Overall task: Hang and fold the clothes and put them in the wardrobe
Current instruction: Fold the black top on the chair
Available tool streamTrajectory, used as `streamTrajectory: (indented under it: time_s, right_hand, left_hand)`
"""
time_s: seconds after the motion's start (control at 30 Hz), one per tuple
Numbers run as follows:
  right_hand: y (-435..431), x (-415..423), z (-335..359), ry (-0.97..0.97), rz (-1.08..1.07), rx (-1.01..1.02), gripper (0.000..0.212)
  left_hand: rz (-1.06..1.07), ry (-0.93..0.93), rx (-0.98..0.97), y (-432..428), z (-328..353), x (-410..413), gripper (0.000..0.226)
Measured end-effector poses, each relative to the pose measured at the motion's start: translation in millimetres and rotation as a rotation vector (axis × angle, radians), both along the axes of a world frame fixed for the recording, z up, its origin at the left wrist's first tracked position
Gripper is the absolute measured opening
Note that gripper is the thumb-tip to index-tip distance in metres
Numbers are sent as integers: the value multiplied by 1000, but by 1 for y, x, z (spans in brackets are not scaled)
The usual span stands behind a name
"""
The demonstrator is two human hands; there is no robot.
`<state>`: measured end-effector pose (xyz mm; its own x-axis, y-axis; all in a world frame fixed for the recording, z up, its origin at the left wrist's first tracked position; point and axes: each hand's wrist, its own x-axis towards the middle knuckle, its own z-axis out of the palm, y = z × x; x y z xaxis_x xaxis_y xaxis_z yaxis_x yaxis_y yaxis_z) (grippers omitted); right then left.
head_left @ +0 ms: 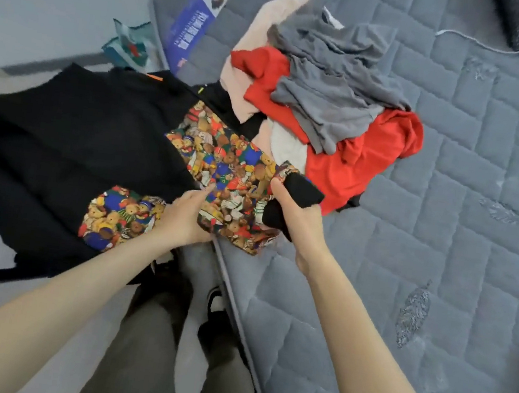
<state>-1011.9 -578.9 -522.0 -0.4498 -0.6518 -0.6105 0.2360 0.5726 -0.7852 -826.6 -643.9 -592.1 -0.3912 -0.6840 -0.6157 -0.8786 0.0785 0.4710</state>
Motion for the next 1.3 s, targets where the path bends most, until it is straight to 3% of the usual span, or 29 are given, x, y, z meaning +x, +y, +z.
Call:
streamTrajectory:
  time_s: [0.17, 0.33, 0.4, 0.5, 0.53, 0.63, 0.7, 0.9, 1.0, 1.17, 1.3]
  right_hand:
    - [-96, 78, 31, 39, 286, -44, 13]
    - [-194, 165, 43, -98, 332, -70, 15]
    - [-230, 200, 45, -171, 386, -46, 20]
    - [-284, 253, 44, -162, 465, 6, 48]
    - [-300, 269, 42, -154, 499, 11, 50]
    - [-341, 307, 25, -214, 628, -2, 27]
    - [-352, 318, 8, -211, 676, 52, 35]
    - [-323, 274, -53, 279, 699, 75, 25]
    - [-307, 237, -73, 456, 676, 149, 21]
    - [-284, 185, -100, 630, 756, 286, 33]
    - [-269, 163, -111, 681, 814, 225, 34]
  left_hand:
    - [200, 135, 76, -52, 21, 69, 112]
    - [408, 339, 147, -105, 27, 138, 86]
    - [551, 331, 207, -123, 27, 165, 84]
    - [659, 308, 218, -151, 23, 203, 85]
    - [686, 306, 209, -160, 21, 214, 85]
    - [812, 261, 199, -188, 15, 244, 84]
    - [895, 218, 208, -201, 10, 261, 81]
    - [829, -53, 207, -218, -4, 266, 66]
    - [788, -81, 198, -227, -16, 241, 65]
    - [1132, 62, 212, -240, -57, 199, 85]
    - [1347, 39, 112, -250, -88, 192, 94]
